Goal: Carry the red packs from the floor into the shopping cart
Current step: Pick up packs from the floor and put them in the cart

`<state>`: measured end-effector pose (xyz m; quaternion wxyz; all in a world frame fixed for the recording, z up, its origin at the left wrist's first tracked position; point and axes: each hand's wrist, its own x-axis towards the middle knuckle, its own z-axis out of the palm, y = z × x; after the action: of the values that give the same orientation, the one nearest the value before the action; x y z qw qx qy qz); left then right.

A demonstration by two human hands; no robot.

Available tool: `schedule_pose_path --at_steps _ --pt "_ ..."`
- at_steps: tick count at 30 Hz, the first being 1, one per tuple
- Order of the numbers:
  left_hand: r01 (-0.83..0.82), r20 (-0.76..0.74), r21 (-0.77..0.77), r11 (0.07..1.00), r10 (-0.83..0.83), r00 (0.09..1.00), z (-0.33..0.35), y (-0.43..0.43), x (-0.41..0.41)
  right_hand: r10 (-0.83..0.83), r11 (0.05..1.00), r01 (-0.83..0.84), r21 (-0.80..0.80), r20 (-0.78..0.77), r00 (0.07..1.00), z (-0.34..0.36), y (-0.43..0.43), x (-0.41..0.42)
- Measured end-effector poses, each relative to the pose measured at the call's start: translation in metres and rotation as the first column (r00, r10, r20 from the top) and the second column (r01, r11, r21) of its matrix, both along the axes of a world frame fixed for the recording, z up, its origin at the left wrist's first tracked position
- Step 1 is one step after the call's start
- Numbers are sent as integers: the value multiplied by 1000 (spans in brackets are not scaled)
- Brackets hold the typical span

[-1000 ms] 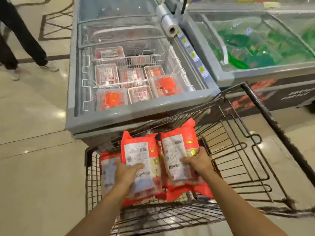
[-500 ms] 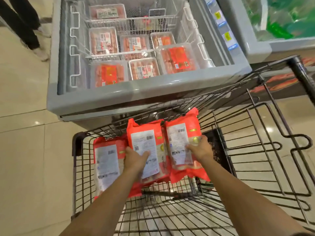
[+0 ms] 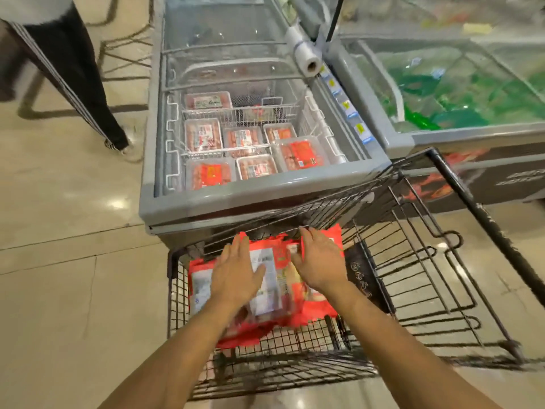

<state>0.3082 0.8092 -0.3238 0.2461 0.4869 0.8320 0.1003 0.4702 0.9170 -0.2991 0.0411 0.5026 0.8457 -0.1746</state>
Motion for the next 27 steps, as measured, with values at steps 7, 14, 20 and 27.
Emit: schedule_pose_path --at_steps 7,14,20,27 --pt "-20 -327 216 976 92 940 123 -116 -33 214 953 -214 216 23 977 103 -121 -63" --pt "-278 -461 244 929 363 810 205 -297 -103 511 821 -456 344 -87 855 178 -271 -161" --pt "-530 -492 279 801 593 638 232 -464 -127 759 624 -676 393 -99 643 215 -416 -238" --pt "-762 -488 298 575 778 396 240 -619 -125 934 343 -847 406 -54 353 227 -565 -288"
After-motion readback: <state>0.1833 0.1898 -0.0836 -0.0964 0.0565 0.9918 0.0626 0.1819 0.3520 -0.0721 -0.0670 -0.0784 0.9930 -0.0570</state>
